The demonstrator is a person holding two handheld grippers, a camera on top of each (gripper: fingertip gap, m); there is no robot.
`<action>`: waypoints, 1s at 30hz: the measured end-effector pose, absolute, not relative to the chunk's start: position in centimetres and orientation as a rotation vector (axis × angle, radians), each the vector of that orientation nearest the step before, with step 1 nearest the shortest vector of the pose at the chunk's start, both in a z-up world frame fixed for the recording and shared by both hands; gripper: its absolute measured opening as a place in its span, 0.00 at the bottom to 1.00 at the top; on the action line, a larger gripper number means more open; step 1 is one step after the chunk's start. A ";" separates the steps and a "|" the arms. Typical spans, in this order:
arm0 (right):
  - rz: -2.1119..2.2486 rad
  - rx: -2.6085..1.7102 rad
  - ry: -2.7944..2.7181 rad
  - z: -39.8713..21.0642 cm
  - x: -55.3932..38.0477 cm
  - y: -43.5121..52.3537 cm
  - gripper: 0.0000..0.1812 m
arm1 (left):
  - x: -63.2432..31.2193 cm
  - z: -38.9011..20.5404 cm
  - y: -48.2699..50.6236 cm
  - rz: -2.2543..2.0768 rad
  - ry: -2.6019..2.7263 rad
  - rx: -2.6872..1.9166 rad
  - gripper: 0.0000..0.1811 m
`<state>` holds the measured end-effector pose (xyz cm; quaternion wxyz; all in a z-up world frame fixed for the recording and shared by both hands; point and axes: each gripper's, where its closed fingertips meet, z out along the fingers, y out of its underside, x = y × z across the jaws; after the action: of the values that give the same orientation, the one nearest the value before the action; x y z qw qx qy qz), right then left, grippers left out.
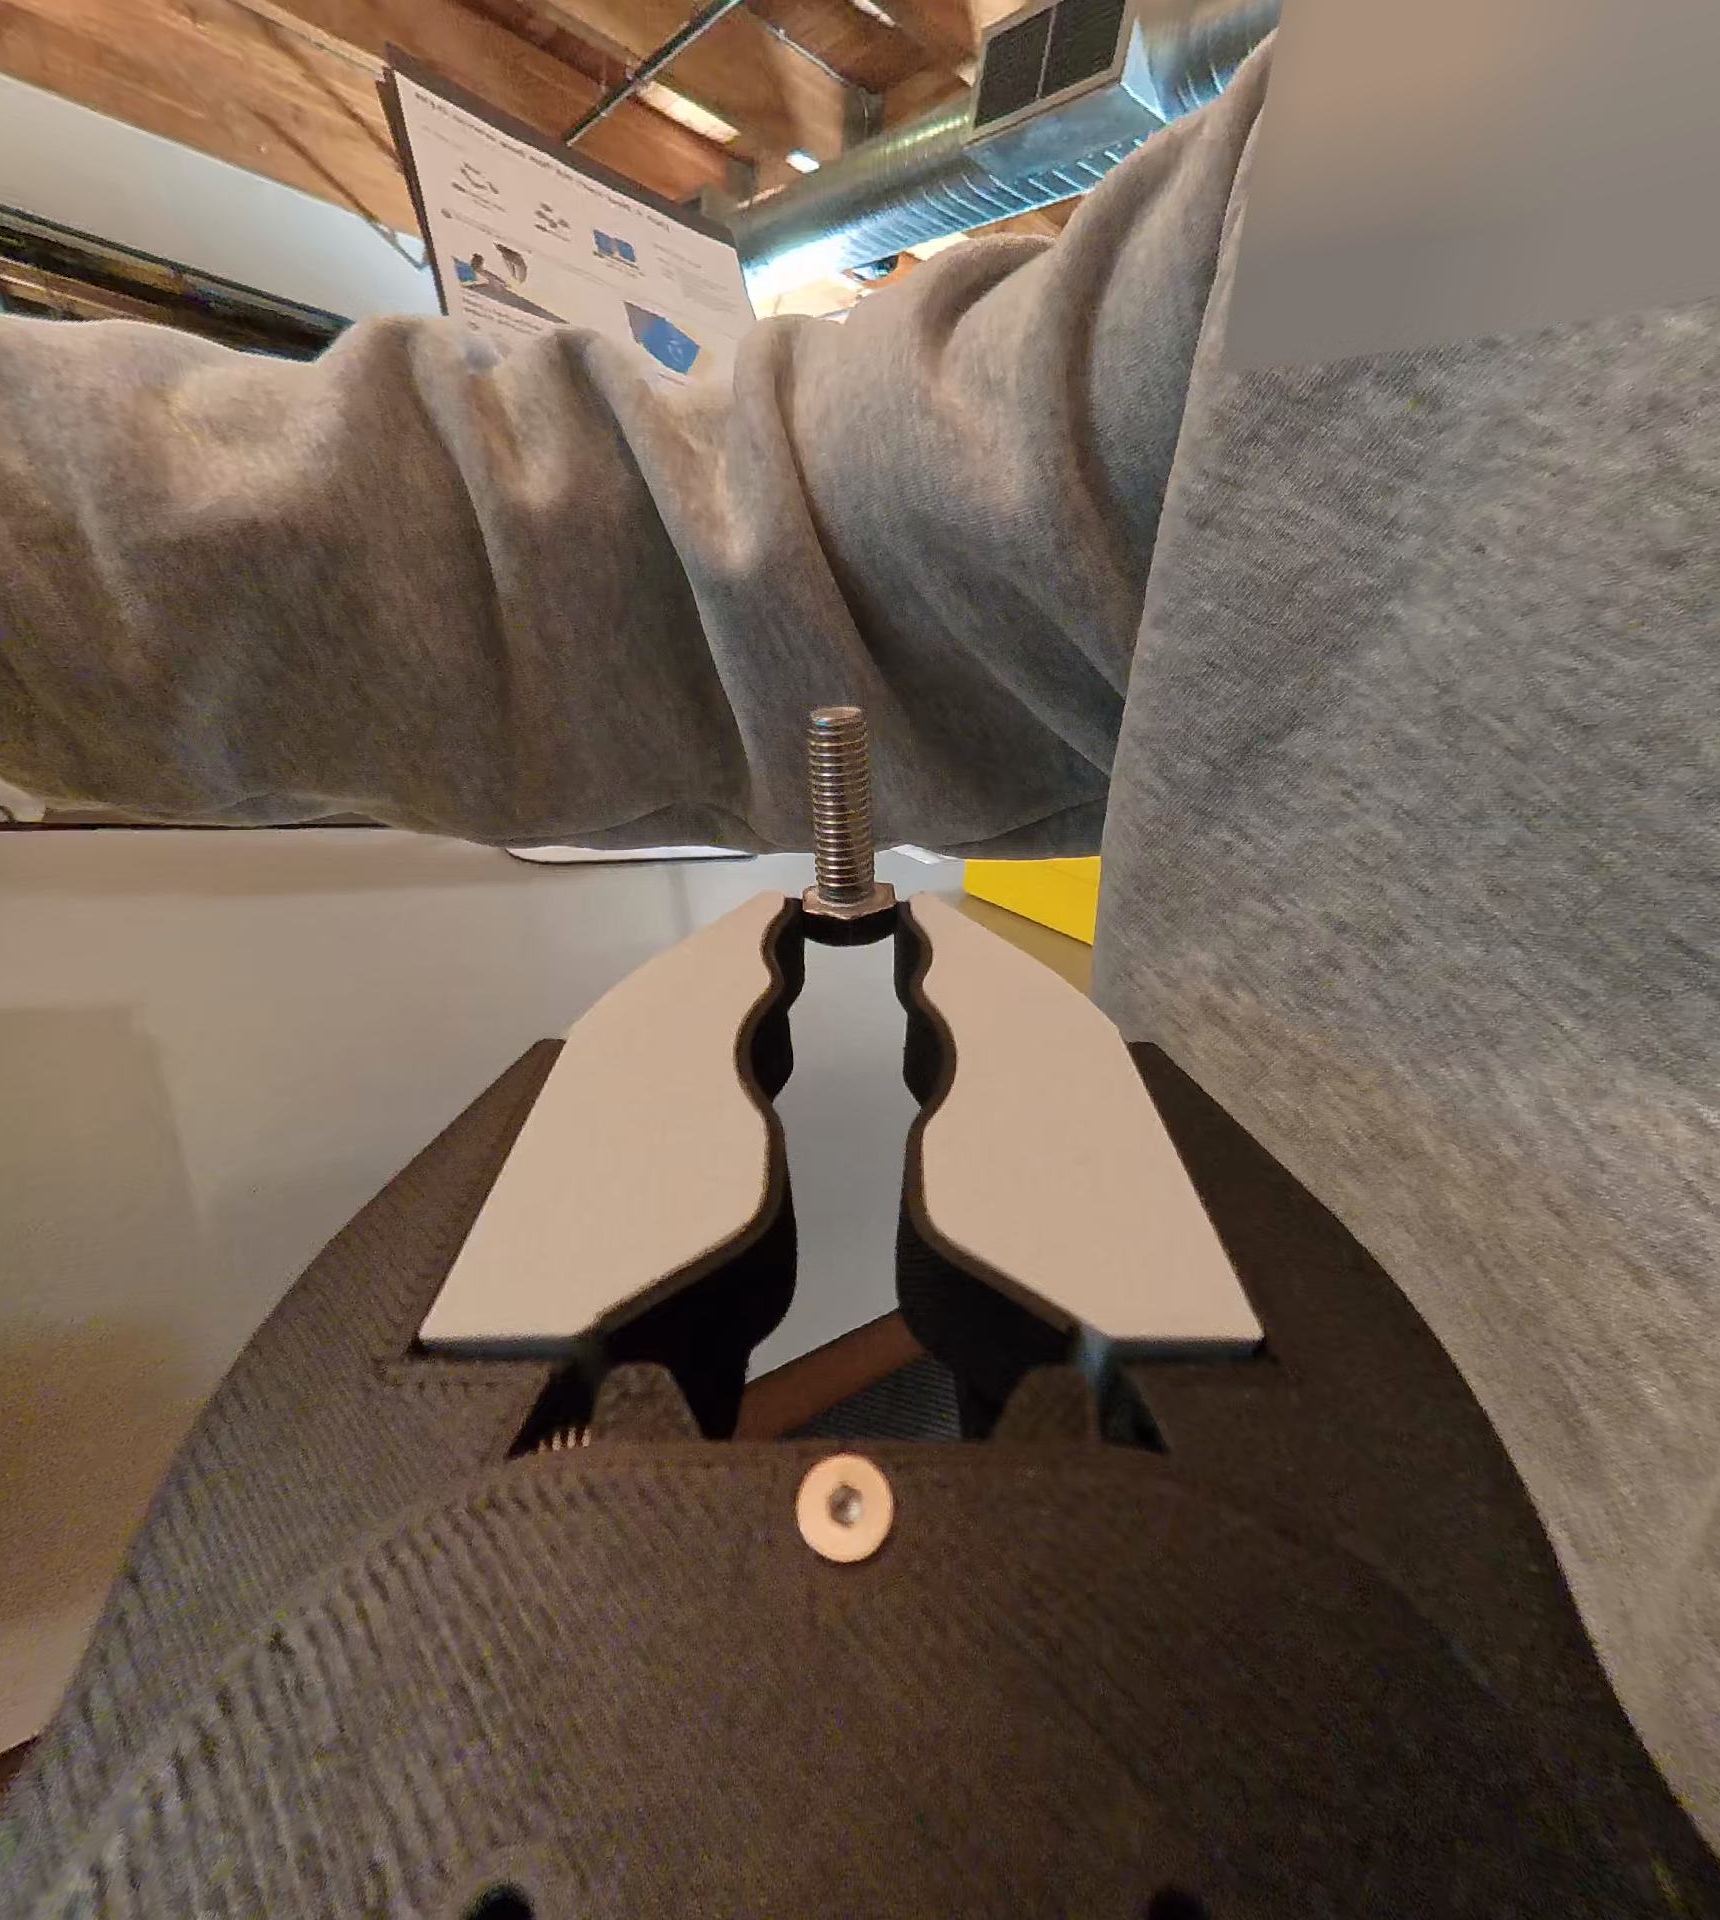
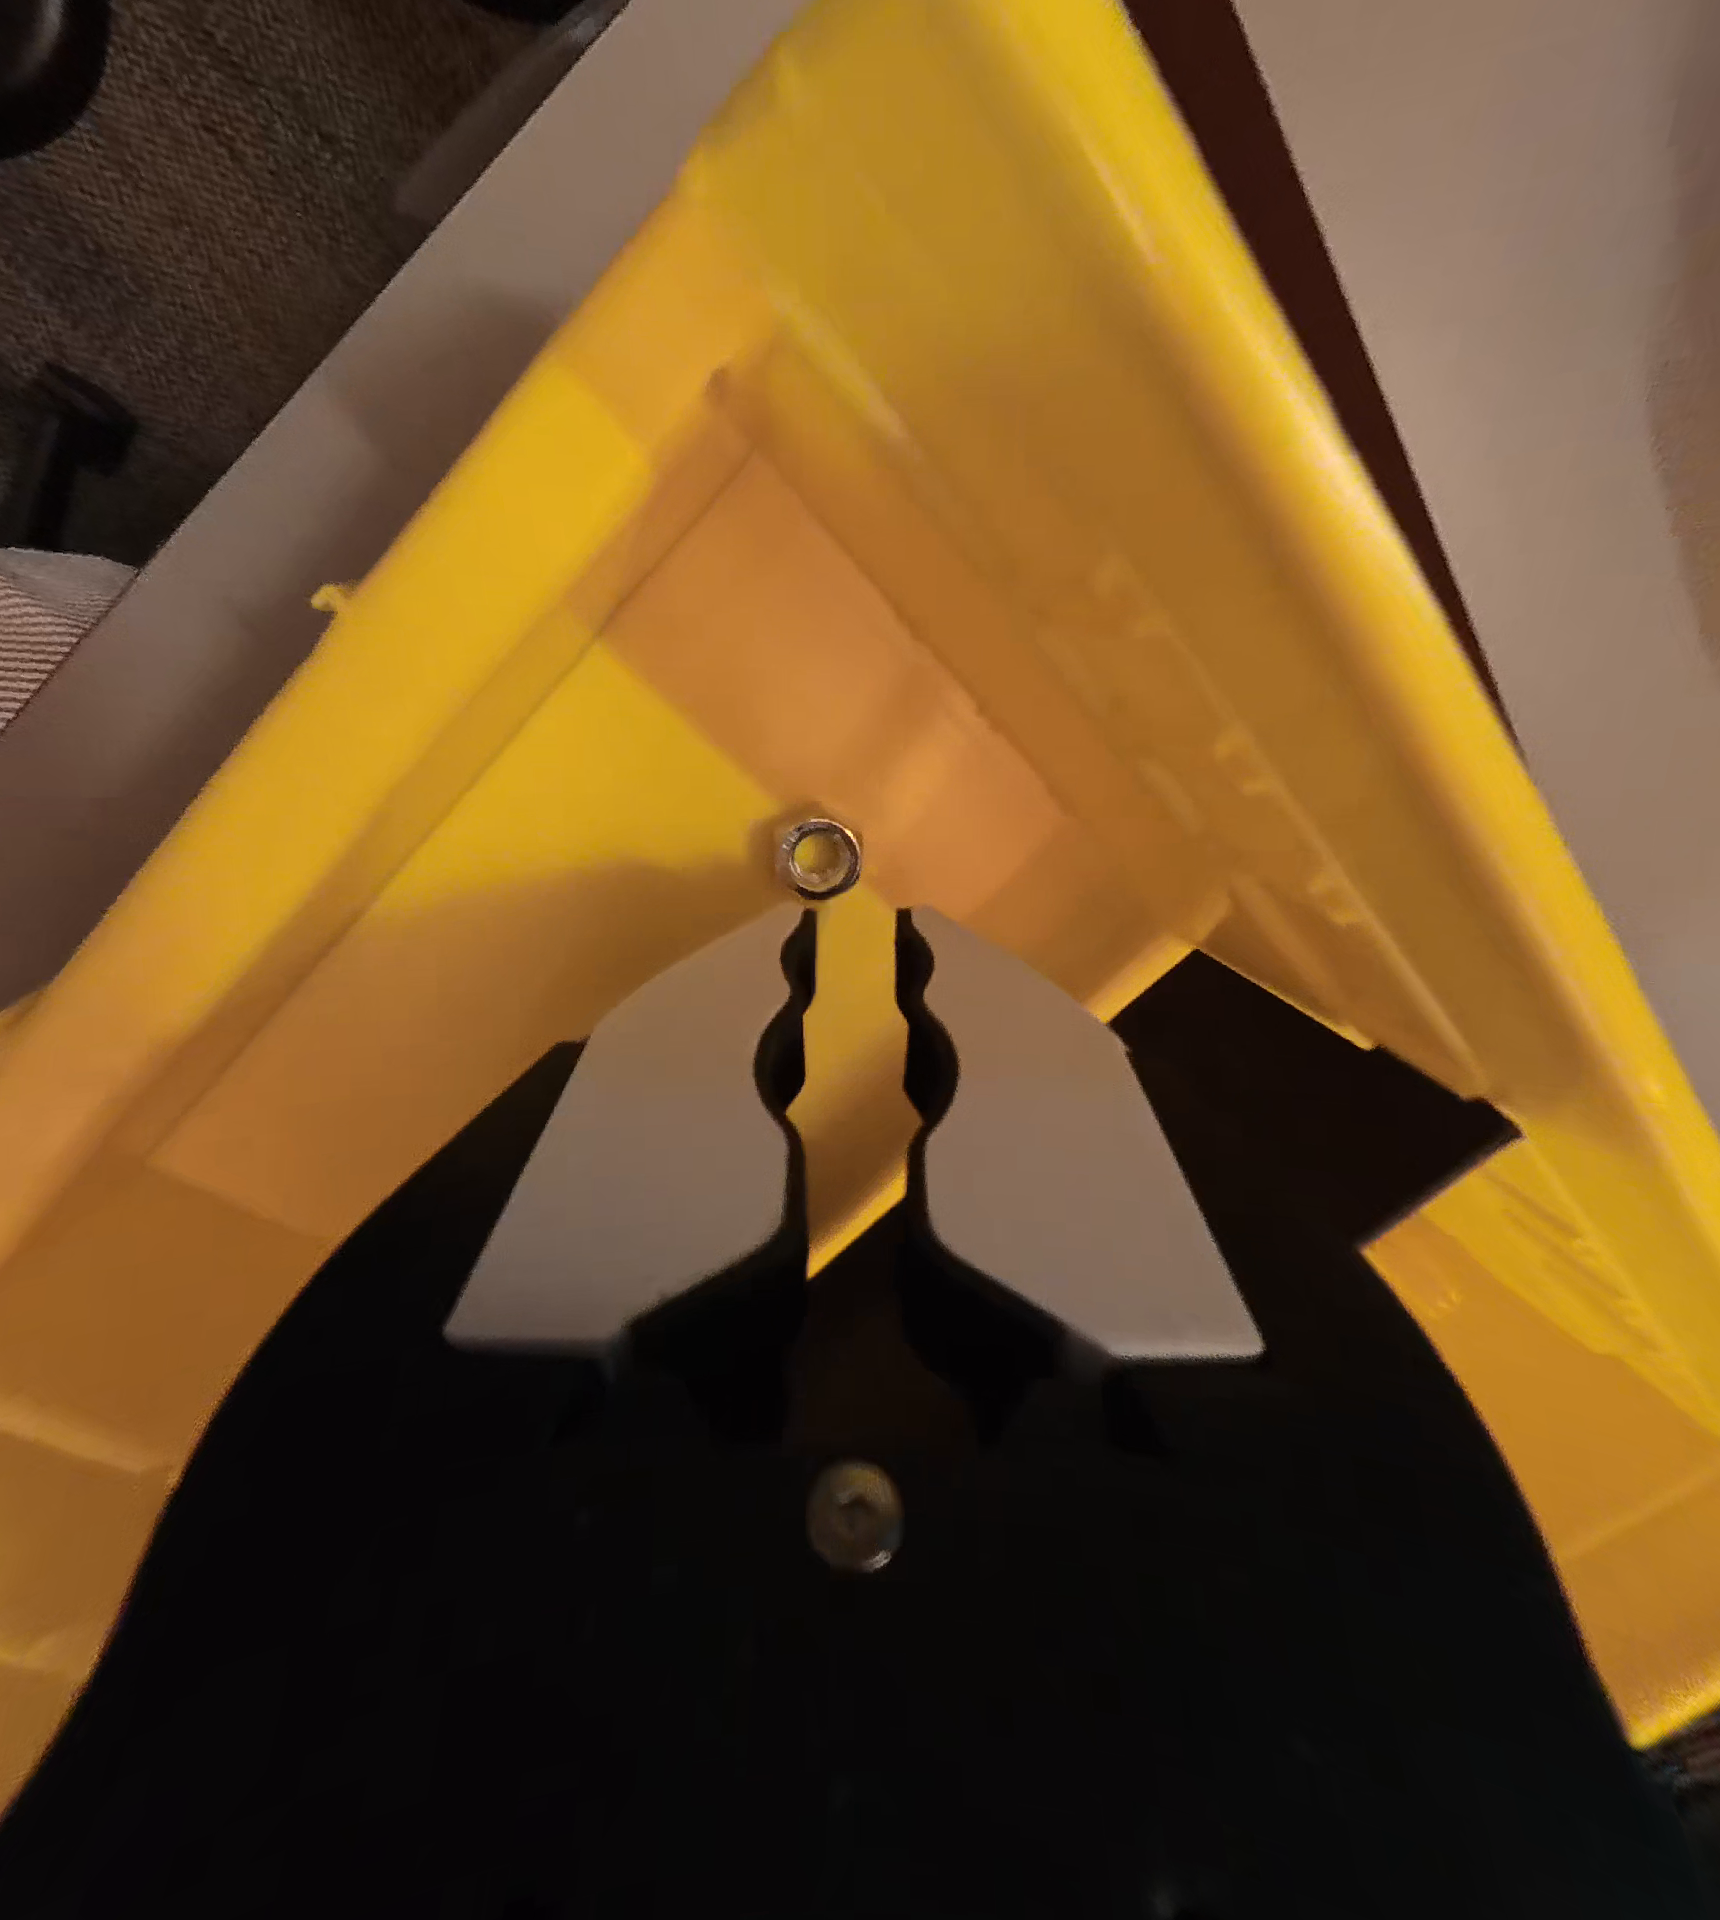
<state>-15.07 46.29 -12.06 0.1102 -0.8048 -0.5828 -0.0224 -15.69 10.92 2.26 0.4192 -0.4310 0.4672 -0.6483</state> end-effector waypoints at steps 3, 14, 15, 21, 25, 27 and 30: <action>-0.004 -2.408 -1.721 -12.9 -15.3 46.3 0.10 | -15.6 2.2 10.9 -1.622 1.174 -1.083 0.09; 0.237 -2.529 -1.702 -13.4 -16.3 45.8 0.13 | -15.7 2.1 11.0 -1.623 1.169 -1.089 0.09; 0.231 -2.541 -1.706 -13.6 -16.3 45.8 0.14 | -15.7 2.1 11.1 -1.623 1.168 -1.089 0.09; 0.224 -2.526 -1.727 -13.5 -16.7 45.5 0.11 | -15.8 2.2 11.2 -1.623 1.164 -1.090 0.09; 0.294 -2.430 -1.679 -10.7 -17.7 44.5 0.11 | -15.8 2.1 11.3 -1.616 1.162 -1.094 0.09; 0.326 -2.352 -1.652 -8.2 -17.9 43.1 0.11 | -15.7 2.0 11.3 -1.607 1.165 -1.095 0.09; 0.367 -2.232 -1.605 -3.8 -17.5 39.4 0.11 | -15.5 1.7 11.2 -1.591 1.175 -1.098 0.09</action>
<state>-17.47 39.42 -3.78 0.1828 -0.7912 -0.5690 0.1299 -15.52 11.21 1.66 0.4258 -0.4391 0.4702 -0.6362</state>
